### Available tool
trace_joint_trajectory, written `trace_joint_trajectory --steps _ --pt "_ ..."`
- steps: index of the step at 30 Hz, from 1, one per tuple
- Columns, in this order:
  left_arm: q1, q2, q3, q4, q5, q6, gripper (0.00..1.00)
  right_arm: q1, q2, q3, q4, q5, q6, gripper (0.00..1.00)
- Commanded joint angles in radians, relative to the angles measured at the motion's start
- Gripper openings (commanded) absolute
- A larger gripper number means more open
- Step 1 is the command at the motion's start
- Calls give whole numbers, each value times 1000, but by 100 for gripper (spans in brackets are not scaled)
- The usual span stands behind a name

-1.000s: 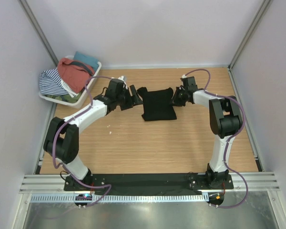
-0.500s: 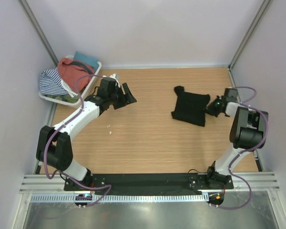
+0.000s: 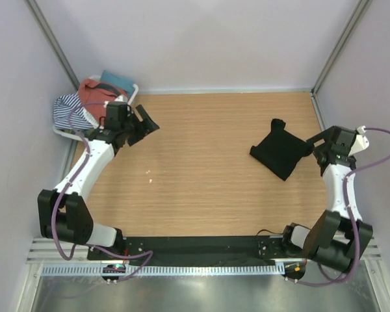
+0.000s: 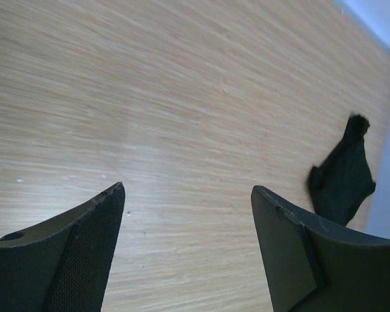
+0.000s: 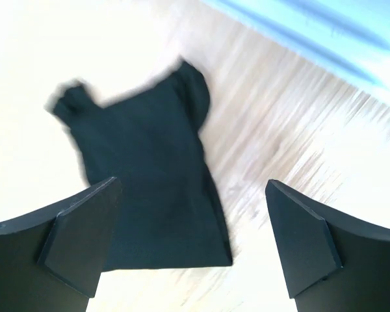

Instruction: Fold and stack the tank tops

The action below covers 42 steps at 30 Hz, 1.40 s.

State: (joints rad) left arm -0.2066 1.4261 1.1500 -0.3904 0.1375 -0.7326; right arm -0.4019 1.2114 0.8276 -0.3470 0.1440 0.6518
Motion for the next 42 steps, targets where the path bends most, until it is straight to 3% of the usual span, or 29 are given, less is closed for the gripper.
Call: trace_joint_trajectory --steps 1,3,7,10,14,17,22,26,30,33,34,36,40,42 --pt "93 -76 54 -45 -74 -11 80 6 -117 59 -43 62 -4 100" --pt "131 -78 79 -48 -114 -16 79 29 -159 62 -20 4 -37 100" --pt "257 29 195 -108 -125 -25 76 191 -167 59 23 -76 -69 100" --pt "329 91 267 -119 -121 -80 77 277 -130 47 64 -192 -83 90" --pt "354 198 375 -117 -186 -119 77 396 -95 7 134 -245 -87 87" --pt "352 336 541 -165 -260 -87 77 486 -84 -57 221 -271 -87 86" --pt "352 548 752 -218 -312 -47 70 529 -82 -93 263 -316 -87 84" --pt "352 732 968 -336 -372 -31 70 546 -105 -97 266 -310 -92 84" --pt "352 870 1088 -412 -383 -5 70 548 -118 -105 266 -305 -92 84" --pt "352 918 1117 -416 -360 18 49 549 -110 -107 264 -313 -93 84" --pt "352 919 1117 -409 -348 25 35 549 -110 -107 263 -311 -95 84" --pt "352 909 1117 -395 -339 51 28 548 -115 -107 256 -307 -101 84" --pt "352 864 1116 -381 -305 78 0 548 -122 -104 246 -285 -110 84" --pt "349 783 1038 -354 -291 61 0 549 -113 -104 246 -281 -110 83"
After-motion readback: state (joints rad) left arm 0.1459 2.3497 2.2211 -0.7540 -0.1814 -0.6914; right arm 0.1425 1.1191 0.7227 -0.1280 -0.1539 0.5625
